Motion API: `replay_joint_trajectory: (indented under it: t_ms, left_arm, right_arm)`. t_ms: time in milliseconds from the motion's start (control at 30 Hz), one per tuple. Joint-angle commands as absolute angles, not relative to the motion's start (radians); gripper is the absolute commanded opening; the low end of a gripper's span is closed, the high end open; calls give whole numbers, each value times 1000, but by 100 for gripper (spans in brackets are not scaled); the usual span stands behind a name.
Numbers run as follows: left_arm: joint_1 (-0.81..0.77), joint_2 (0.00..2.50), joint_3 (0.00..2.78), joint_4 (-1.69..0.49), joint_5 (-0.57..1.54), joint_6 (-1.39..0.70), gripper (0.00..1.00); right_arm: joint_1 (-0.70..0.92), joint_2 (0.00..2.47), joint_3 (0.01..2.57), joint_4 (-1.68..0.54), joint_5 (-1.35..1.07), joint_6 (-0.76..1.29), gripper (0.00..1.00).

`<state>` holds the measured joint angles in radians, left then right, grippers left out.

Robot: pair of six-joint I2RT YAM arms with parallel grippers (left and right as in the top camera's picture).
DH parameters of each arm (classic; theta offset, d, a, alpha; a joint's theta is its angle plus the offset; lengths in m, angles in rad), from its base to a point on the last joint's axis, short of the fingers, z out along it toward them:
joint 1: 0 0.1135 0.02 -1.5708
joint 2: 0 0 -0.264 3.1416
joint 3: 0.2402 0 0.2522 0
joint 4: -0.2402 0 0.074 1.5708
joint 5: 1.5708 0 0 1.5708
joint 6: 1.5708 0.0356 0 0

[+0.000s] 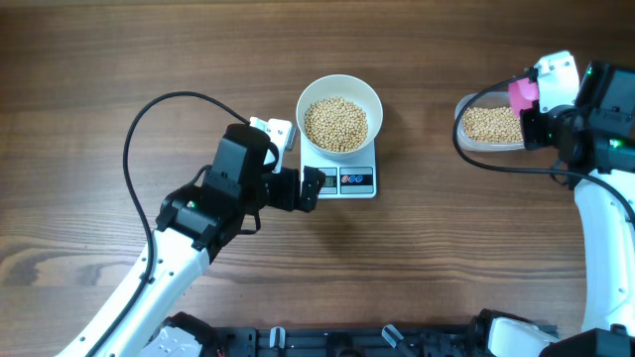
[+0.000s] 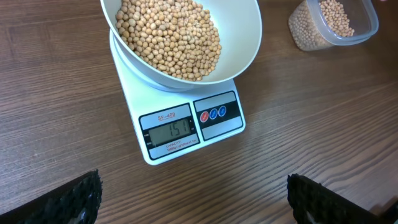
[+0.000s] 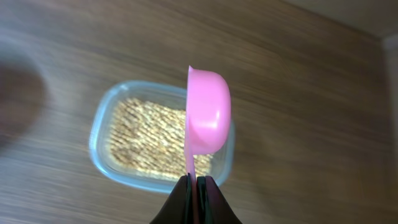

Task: Scoop item into bowl and weigh 150g on scale
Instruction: 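Lift the scoop and carry it over the white bowl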

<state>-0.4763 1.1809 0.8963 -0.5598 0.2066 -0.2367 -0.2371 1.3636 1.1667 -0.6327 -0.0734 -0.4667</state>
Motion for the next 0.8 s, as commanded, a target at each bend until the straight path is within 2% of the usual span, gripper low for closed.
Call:
replay_joint_trajectory:
  t_ms: [0,233,300,500,767]
  left_arm:
    - [-482,1172,896,-557,197,-216,100]
    - [-482,1172,896,-557,197,-216,100]
    - [-482,1172,896,-557,197,-216,100]
    - [-482,1172,896,-557,197,-216,100]
    - [-482,1172,896,-557,197,-216,100]
  right_arm:
    - [-234,1369,1171,-605,-246,-293,4]
    - [-233,1370,1171,-406,-706,178,4]
    - [-227,1372,1171,-367,-768,239,4]
    - [-112,1398,1171,-352,-763,207,4]
    - [171,1467,1171,-351,-520,-93,4]
